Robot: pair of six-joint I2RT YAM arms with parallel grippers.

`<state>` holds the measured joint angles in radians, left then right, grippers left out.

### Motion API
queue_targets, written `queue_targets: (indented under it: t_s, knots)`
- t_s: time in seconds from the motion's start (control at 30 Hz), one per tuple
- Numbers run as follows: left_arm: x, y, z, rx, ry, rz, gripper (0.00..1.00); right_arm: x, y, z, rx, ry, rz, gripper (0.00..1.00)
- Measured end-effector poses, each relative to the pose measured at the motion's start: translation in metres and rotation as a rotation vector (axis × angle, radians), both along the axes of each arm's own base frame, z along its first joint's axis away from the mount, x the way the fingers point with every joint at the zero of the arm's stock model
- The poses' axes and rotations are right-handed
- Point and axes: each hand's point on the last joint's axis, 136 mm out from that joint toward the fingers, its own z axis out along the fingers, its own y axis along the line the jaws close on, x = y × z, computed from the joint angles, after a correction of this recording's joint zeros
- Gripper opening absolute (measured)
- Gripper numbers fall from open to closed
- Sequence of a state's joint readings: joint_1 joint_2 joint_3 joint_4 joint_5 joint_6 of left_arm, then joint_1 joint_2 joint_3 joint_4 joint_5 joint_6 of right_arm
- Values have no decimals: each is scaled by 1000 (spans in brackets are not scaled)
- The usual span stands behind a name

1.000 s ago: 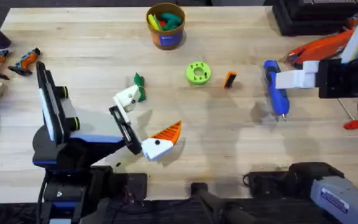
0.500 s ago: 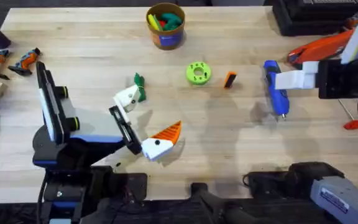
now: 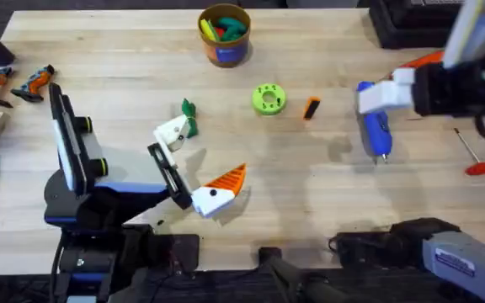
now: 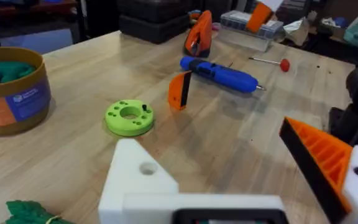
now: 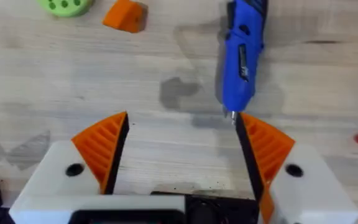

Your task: Pick up the gripper from the table and insert it into the empty holder that is missing its gripper. Then pick up a screw, insert it into the mounting hole, and use the screwdriver to tighten it. Finally, clean up the table by picking up the vegetable and placing it into the bucket.

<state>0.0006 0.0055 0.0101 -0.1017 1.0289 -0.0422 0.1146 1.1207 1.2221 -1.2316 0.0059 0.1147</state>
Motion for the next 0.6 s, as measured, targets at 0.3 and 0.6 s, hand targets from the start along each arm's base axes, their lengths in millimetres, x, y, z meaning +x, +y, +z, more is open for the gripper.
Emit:
queue_targets:
  t_s: [0.3,0.6]
  knots:
    - [0,0,0,0,0,0,986,26,43,-3,13,114,-36,991]
    - [0,0,0,0,0,0,986,50,88,-2,-37,115,-111,991]
